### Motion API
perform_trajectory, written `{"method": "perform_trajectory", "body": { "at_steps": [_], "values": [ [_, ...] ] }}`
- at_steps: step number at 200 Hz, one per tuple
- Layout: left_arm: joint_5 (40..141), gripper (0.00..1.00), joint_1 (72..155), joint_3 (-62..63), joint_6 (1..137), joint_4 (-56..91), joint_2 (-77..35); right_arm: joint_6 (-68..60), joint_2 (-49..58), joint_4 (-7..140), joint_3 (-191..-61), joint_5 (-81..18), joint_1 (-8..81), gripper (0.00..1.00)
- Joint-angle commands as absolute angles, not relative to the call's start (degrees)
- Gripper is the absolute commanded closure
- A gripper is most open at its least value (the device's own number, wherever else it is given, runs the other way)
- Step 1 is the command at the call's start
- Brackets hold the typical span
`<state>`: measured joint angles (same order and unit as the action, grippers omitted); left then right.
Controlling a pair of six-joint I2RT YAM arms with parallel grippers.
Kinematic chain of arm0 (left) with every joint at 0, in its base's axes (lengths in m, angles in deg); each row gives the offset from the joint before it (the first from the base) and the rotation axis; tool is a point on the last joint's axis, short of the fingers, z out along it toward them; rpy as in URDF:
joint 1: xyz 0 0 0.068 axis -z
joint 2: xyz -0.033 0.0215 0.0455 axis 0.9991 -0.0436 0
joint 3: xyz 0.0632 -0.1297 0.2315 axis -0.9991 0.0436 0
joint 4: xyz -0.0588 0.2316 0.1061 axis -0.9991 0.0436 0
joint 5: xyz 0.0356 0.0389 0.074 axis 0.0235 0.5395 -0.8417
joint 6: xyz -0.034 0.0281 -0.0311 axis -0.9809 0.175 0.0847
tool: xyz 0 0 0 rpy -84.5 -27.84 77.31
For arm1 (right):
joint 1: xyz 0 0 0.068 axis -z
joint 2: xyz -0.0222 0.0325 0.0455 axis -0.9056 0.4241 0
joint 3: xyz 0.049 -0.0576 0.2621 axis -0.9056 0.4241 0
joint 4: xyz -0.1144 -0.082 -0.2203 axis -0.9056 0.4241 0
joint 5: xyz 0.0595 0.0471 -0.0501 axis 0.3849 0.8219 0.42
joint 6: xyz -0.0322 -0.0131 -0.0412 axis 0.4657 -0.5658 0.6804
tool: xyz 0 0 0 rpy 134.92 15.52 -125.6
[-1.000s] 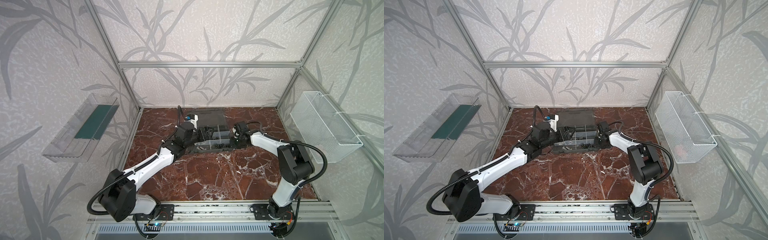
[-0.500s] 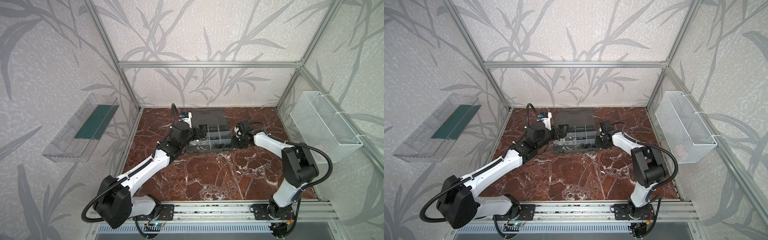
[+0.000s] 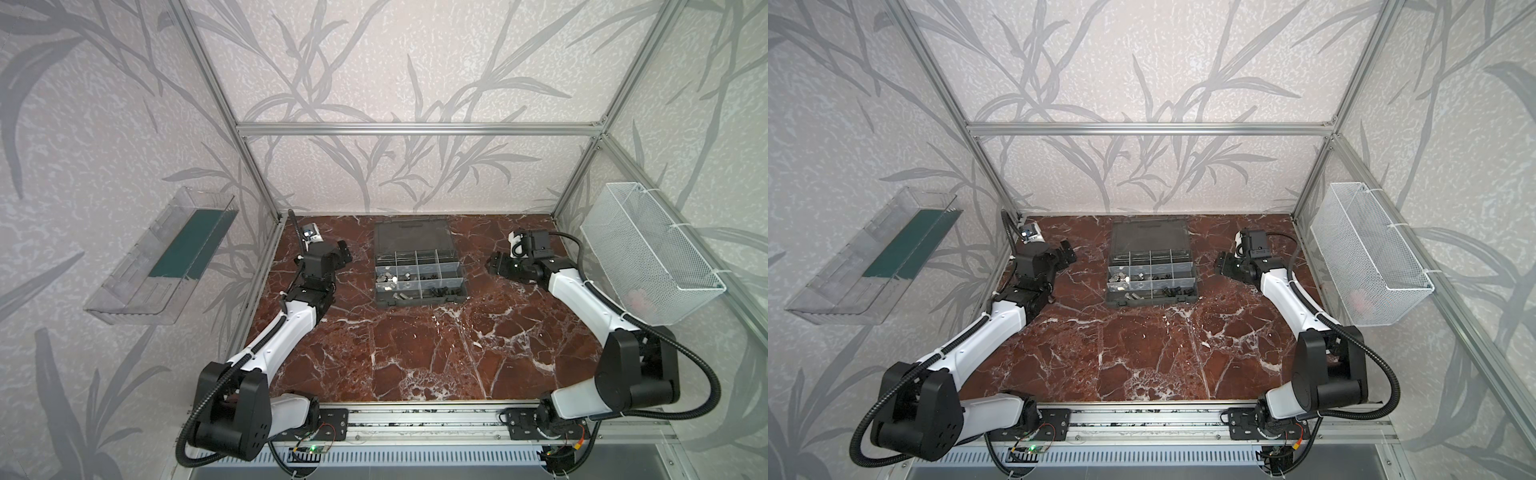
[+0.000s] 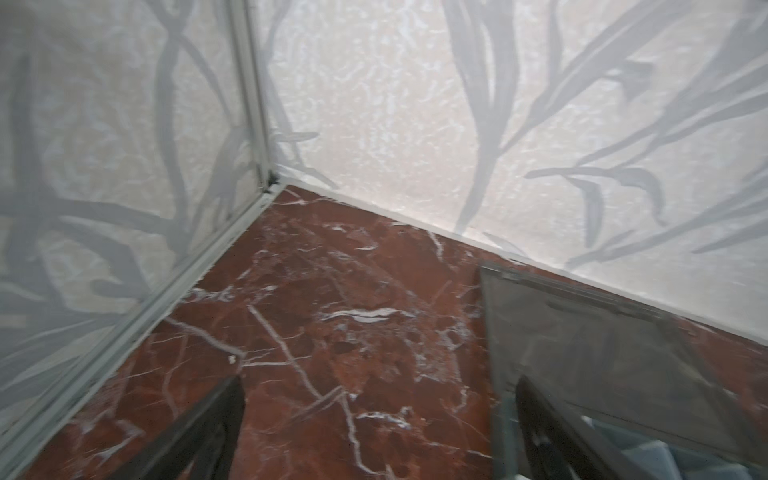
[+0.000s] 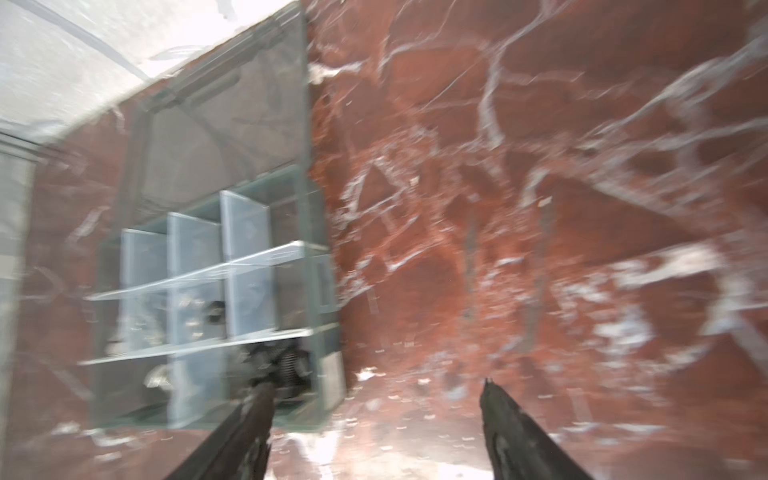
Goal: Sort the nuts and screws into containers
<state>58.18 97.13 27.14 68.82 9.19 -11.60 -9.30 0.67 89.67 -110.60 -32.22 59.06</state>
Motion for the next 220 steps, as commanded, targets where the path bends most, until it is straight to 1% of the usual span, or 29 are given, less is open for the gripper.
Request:
{"method": "perform_trajectory", "body": {
  "at_steps": [1, 7, 48, 72, 88, 105, 122, 141, 165, 178, 198, 204, 220],
  "values": [
    [49.1, 0.01, 94.8, 27.7, 75.7, 5.8, -13.9, -8.1, -0.8, 86.7, -107.6, -38.2, 61.2, 0.06],
    [47.9, 0.01, 94.4, 27.7, 76.4, 6.0, -15.1, -8.1, -0.7, 86.1, -107.2, -39.4, 61.7, 0.0],
    [40.6, 0.01, 93.1, 27.3, 81.2, 5.0, -24.2, -6.8, 1.9, 83.4, -104.6, -50.3, 63.0, 0.01],
    [40.4, 0.01, 93.1, 27.3, 81.6, 5.4, -28.1, -5.5, 3.4, 80.3, -102.3, -54.4, 63.1, 0.01],
    [37.4, 0.01, 93.0, 25.7, 79.0, 7.9, -31.5, -4.9, 3.8, 76.6, -100.0, -57.5, 63.2, 0.01],
    [38.5, 0.01, 93.0, 25.6, 79.4, 7.0, -34.4, -3.9, 3.4, 71.6, -97.0, -60.5, 63.2, 0.01],
    [39.8, 0.01, 93.0, 27.4, 79.6, 2.9, -35.4, -1.5, 2.0, 64.8, -93.1, -60.6, 63.1, 0.01],
    [41.4, 0.01, 93.0, 28.3, 80.9, 1.1, -35.5, 2.8, 0.1, 52.1, -86.6, -57.8, 62.7, 0.01],
    [43.4, 0.01, 93.7, 32.8, 82.7, -5.5, -33.3, 6.4, -0.5, 44.9, -82.7, -59.5, 61.0, 0.01],
    [44.6, 0.01, 93.8, 35.8, 83.3, -9.8, -31.8, 9.1, -0.2, 39.9, -80.3, -60.0, 59.8, 0.01],
    [45.9, 0.01, 93.9, 40.6, 83.7, -16.9, -29.6, 14.3, 1.0, 24.8, -74.8, -61.9, 56.9, 0.01],
    [46.0, 0.01, 93.7, 41.9, 83.5, -18.8, -29.1, 16.1, 1.6, 19.6, -72.8, -60.8, 56.1, 0.01],
    [46.7, 0.01, 92.9, 43.6, 82.5, -20.7, -28.1, 18.4, 4.1, 12.4, -70.3, -58.5, 54.9, 0.01]
  ]
}}
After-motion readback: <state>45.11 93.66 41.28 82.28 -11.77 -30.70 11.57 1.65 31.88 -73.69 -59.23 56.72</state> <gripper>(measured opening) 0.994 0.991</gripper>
